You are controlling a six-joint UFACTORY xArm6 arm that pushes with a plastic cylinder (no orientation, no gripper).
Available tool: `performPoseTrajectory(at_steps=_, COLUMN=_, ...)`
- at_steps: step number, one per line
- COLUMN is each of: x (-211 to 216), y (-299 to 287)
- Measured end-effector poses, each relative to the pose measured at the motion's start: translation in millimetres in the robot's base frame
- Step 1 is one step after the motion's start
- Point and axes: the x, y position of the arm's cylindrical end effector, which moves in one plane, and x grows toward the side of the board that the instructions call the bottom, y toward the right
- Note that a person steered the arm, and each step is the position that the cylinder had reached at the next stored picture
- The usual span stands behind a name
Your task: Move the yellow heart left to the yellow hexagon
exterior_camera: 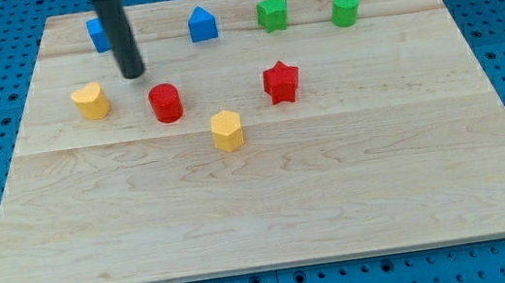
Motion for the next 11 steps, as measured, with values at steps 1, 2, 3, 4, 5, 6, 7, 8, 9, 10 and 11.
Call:
performPoseTrajectory(at_steps=1, x=22, y=-21)
performPoseTrajectory(at_steps=2, x=60, y=-21)
performPoseTrajectory(at_steps=3, x=40, y=-62)
performPoseTrajectory(at_steps=4, x=25, y=-111)
performPoseTrajectory(at_steps=5, x=64, y=-98)
performPoseTrajectory(at_steps=6, x=75, y=-64)
performPoseTrajectory(at_steps=7, x=97, y=-30)
performPoseTrajectory(at_steps=8, x=119, y=-28)
performPoseTrajectory(at_steps=9, x=125, y=-1)
performPoseTrajectory(at_steps=10, x=125, y=34)
performPoseTrajectory(at_steps=11, x=135, y=62)
